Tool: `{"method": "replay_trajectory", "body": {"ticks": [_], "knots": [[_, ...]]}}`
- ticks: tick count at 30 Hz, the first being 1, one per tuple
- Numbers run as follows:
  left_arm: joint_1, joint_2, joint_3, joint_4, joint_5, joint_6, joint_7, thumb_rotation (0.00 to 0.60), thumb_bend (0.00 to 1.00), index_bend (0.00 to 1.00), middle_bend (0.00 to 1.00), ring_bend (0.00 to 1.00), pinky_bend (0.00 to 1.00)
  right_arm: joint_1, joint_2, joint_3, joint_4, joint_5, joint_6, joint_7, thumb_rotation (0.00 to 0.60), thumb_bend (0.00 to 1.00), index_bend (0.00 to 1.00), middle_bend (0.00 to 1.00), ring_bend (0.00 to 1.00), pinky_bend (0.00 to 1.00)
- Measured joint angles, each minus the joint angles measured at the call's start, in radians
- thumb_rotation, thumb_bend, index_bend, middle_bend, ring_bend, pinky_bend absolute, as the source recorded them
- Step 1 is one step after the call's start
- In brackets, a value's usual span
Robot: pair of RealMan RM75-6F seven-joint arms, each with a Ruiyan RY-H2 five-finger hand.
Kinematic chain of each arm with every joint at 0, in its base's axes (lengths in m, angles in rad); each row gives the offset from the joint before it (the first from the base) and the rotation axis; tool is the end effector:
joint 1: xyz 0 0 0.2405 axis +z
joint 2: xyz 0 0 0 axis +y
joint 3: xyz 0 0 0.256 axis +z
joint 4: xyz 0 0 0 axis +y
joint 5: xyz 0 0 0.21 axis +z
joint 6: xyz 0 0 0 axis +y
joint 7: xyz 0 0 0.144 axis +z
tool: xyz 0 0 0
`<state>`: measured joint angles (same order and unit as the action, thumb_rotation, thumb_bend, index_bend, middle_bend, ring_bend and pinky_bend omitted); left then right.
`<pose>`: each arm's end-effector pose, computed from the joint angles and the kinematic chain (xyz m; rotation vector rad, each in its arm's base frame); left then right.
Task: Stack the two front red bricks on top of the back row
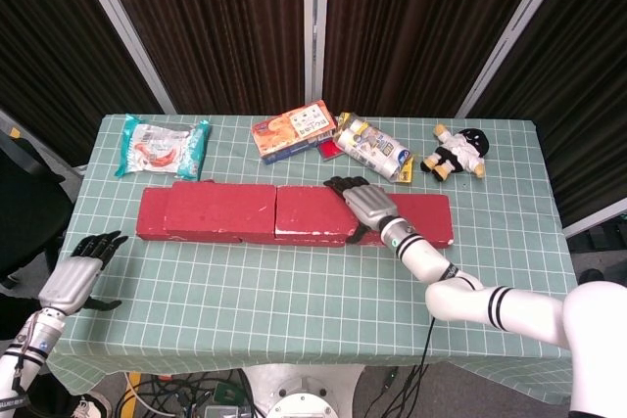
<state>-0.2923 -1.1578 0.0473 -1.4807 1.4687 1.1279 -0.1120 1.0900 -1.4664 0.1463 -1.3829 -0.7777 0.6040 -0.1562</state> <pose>-0.3298 0.2209 0.1063 -1.6801 -1.1202 -0.7125 -0.0961 -0.4053 -0.0190 2.0076 -1.2186 0.7897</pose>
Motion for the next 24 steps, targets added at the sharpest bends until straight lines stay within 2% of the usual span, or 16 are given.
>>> {"method": "replay_trajectory", "body": {"ticks": [18,24], "knots": [[-0.002,-0.003,0.002,-0.003,0.004,-0.001,0.004,0.6,0.0,0.03,0.0,0.0,0.0,-0.025,0.024,-0.002,-0.033,-0.017,0.025,-0.004,0.6,0.0,0.0,0.0,0.0,0.0],[0.0,-0.002,0.0,-0.009,0.002,0.005,0.008,0.6,0.0,0.03,0.0,0.0,0.0,-0.046,0.069,0.013,-0.09,-0.037,0.016,0.04,0.6,0.0,0.0,0.0,0.0,0.0]]}}
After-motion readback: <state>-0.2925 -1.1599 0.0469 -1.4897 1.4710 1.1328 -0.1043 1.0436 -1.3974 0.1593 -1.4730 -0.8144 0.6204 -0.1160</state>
